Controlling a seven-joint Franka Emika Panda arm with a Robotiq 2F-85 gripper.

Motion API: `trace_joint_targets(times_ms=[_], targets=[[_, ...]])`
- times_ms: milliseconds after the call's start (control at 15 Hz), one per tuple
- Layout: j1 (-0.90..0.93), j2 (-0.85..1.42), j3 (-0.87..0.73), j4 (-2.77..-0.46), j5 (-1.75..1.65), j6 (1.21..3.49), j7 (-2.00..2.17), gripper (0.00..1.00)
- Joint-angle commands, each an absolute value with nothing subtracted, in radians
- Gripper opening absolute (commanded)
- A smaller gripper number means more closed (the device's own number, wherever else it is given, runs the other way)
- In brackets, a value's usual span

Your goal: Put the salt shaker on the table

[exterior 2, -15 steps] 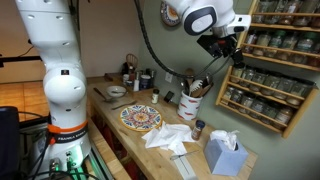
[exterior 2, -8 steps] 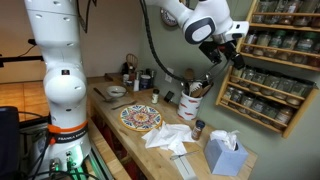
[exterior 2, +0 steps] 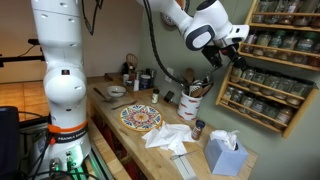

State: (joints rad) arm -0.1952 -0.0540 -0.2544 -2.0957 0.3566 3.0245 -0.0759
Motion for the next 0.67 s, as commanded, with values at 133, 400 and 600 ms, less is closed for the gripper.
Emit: trace_joint_targets(times_ms=[133,400,600], targets=[[-0.196,-0.046,-0.249,-2.095,0.349,3.046,-0.051,1.00],[-0.196,-0.038,-0.245,-2.090,0.351,3.065,-0.045,0.74],[-0.198,-0.030,-0.242,-2.090,0.348,3.081,-0.036,0.49]])
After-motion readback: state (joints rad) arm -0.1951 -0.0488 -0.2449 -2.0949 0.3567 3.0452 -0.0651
